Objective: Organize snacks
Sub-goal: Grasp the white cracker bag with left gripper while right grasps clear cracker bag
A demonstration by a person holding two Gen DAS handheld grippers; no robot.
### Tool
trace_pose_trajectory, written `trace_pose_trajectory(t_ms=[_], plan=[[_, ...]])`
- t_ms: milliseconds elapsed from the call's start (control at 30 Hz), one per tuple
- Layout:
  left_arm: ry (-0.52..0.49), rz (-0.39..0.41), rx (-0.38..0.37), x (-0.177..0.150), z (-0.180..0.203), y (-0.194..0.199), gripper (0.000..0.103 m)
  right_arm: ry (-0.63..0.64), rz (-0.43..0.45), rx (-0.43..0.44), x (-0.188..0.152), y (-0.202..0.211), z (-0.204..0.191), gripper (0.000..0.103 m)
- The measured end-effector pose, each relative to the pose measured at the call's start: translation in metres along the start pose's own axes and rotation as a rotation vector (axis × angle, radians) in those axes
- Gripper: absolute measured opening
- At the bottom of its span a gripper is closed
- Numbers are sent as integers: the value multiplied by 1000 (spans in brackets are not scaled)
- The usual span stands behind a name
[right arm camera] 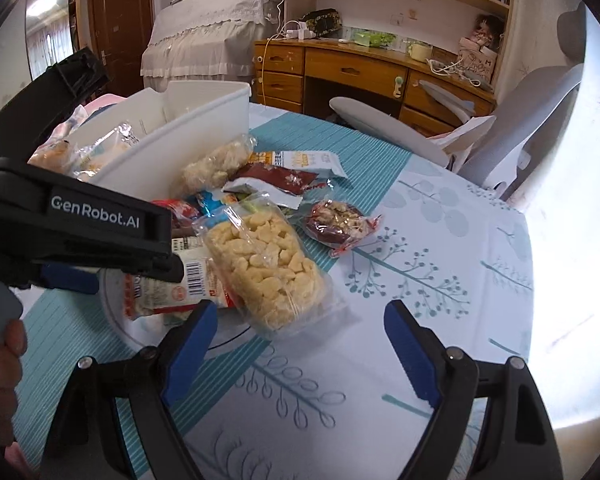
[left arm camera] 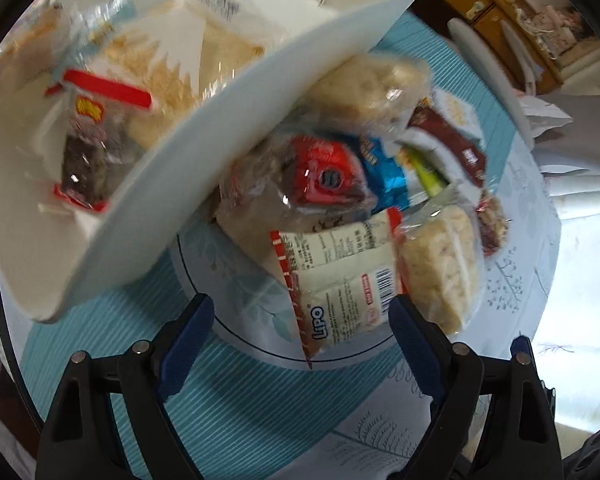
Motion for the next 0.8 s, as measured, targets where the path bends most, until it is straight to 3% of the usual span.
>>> trace_pose_trajectory(t_ms=[100, 267, 567, 800], plan=[[9, -36, -21, -2, 3, -10, 75, 4, 2, 18, 0, -11, -3, 83], [-19, -12, -68, 1, 19, -9, 42, 17, -10, 39, 2, -28, -9, 78], [-30, -15, -99, 17, 31, -5, 18, -15, -64, 40, -1, -46, -11, 63], [-42, -37, -102, 18, 34, 0, 11, -45, -125, 24, -4, -45, -11, 56]])
Point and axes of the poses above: each gripper's, at about its wrist camera, not at the fingertips, and y roughly against the way its jaws point, z to its right, x to its top, the point moved 9 cm from there along -y, roughly the way its jaws point, and after that the axes turned 13 degrees about -y, right-handed, at the moved point
